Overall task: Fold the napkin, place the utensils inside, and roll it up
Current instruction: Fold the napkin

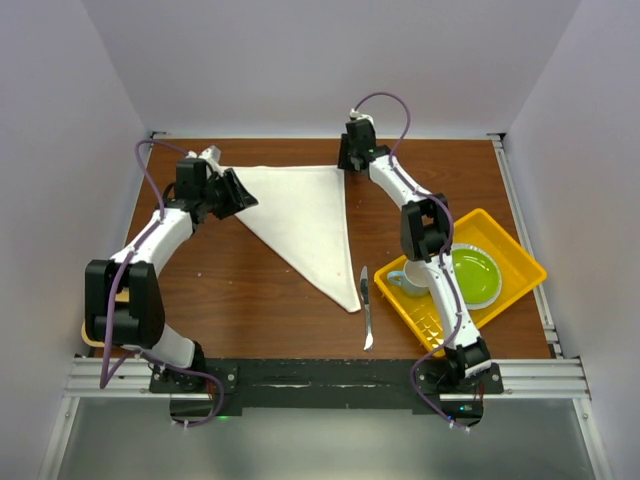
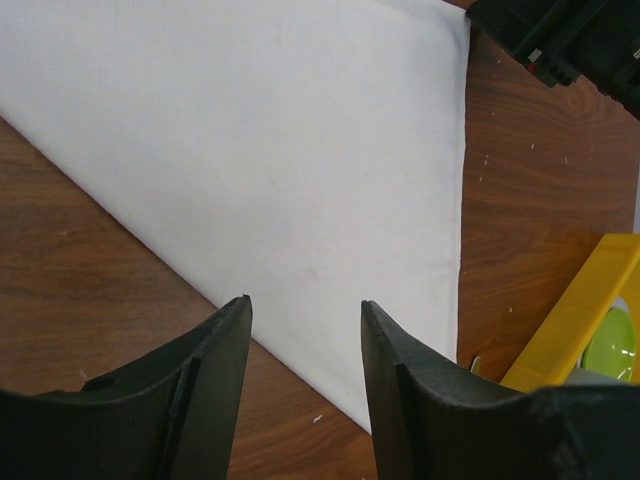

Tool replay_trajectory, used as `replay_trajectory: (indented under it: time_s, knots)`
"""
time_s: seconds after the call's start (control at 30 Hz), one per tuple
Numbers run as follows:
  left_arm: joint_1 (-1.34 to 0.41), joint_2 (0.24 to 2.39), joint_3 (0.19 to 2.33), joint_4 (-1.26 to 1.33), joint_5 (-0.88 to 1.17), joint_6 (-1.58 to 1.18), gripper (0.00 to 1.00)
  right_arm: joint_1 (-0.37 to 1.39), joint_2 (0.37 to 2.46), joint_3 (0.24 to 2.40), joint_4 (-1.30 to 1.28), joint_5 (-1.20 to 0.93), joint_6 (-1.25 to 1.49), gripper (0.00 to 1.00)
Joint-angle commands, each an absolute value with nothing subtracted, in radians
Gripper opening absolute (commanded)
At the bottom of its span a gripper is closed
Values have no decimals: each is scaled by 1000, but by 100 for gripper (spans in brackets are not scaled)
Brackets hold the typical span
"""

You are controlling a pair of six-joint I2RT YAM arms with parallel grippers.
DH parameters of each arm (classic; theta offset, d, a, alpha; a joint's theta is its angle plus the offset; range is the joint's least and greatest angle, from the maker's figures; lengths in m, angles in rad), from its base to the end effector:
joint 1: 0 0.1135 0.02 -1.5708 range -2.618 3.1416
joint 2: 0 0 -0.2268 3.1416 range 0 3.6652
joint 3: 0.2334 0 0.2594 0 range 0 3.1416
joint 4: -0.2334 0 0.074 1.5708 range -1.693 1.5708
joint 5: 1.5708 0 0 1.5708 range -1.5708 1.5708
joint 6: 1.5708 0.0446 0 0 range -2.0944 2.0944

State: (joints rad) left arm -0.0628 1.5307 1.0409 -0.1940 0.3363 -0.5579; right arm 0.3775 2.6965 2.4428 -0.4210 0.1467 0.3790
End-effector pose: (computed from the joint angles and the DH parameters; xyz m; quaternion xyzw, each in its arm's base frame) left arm 0.3502 -0.0368 0.2010 -0.1486 0.8810 -0.2731 0.3567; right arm 0.5381 0.2064 0.1321 0.0324 0.8988 0.0982 0.4259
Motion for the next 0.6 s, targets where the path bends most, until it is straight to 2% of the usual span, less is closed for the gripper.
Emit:
replay_trajectory:
  time_s: [0.0, 0.27, 0.4, 0.43, 0.57]
  knots:
    - [-58, 1482, 1028, -153, 350, -565, 53, 408, 2743, 2442, -575, 167, 353, 41]
    - [-51, 1442, 1005, -164, 331, -555, 54, 426, 2764, 2448, -663, 268, 334, 35]
    - [-38, 1431, 989, -166, 336, -554, 54, 434, 2790, 2494, -693, 278, 310, 25]
    - [-37, 1430, 988, -166, 336, -554, 54, 437, 2793, 2506, -687, 279, 293, 18]
    - [-31, 1424, 986, -175, 342, -542, 54, 454, 2801, 2530, -683, 282, 275, 4]
